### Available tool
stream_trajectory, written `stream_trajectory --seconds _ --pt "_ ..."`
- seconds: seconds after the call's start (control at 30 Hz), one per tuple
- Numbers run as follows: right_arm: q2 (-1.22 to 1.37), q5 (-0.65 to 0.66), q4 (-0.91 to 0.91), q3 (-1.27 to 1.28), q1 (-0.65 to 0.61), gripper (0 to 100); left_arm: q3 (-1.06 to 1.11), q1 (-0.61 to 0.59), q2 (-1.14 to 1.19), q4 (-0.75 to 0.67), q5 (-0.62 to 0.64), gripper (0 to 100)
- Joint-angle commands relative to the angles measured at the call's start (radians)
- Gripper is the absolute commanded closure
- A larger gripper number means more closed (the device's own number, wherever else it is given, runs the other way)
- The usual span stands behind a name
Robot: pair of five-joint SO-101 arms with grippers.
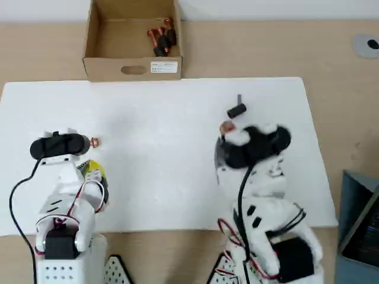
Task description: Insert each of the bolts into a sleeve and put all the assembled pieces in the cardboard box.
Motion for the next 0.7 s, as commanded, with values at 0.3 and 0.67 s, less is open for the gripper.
stream_trajectory --seconds 0.3,0.67 --pt "0.68 -0.003 -0.071 -0.581 0.018 98.9 0.183 -0.023 -0.008 -0.164 -0.003 100" --pt "1.156 0.167 -0.345 -0.857 0.013 98.9 0.195 -0.023 -0.008 -0.206 -0.008 100"
